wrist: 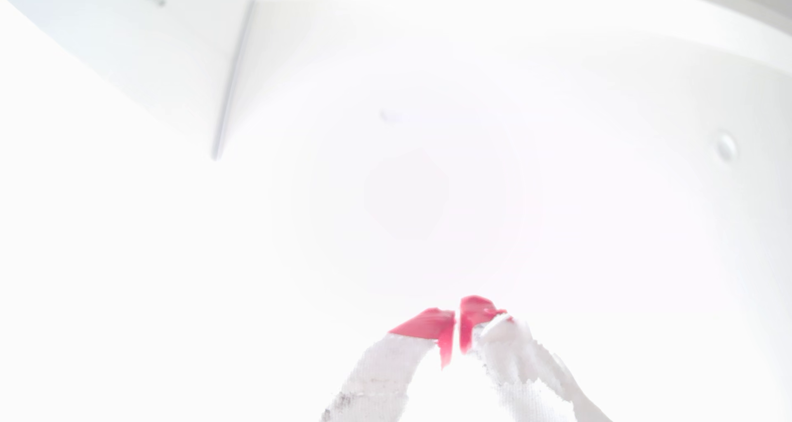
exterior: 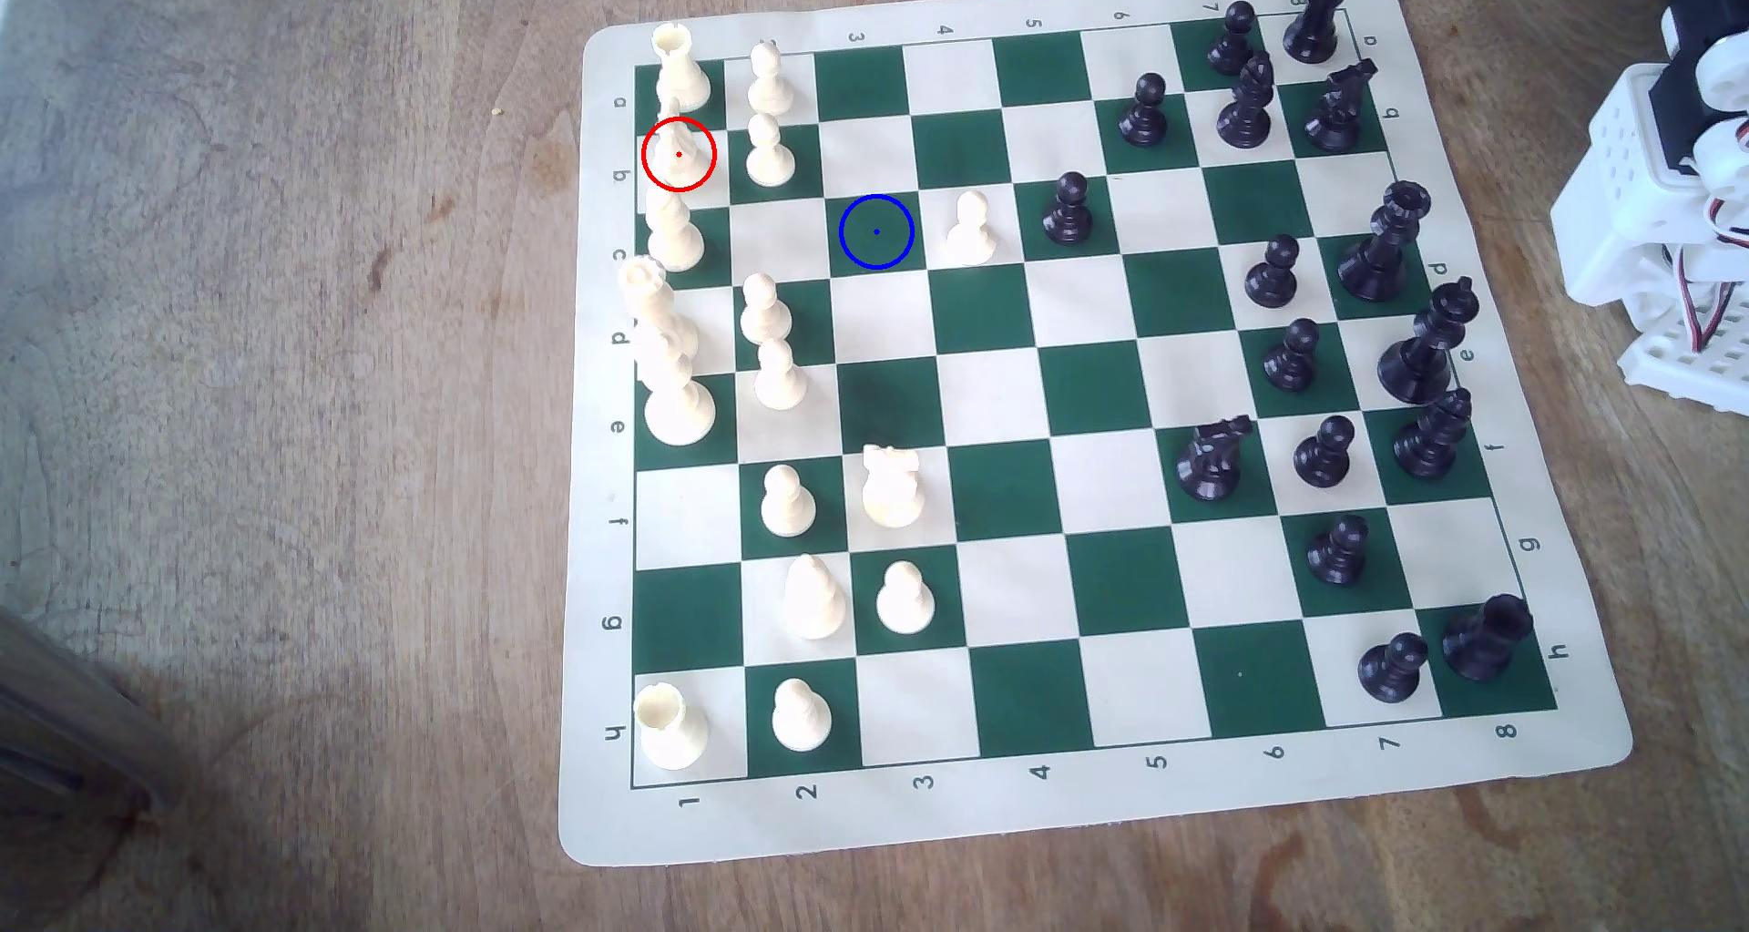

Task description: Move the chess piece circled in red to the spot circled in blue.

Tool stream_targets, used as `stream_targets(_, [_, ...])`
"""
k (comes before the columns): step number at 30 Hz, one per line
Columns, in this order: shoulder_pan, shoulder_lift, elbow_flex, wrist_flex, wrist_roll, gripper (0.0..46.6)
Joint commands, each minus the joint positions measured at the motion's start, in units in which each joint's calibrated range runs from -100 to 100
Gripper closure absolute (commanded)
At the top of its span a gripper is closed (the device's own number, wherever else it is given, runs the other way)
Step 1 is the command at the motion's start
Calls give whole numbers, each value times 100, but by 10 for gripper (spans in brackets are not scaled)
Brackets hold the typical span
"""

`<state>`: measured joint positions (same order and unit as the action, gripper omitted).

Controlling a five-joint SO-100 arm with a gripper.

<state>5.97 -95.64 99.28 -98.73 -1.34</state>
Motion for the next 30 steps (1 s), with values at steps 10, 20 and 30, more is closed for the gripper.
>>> stream_targets(10, [-46,-11,72,-103,20,464])
stream_targets(20, [-46,-11,72,-103,10,464])
stream_targets(30, [-226,-20,72,3574,474,464])
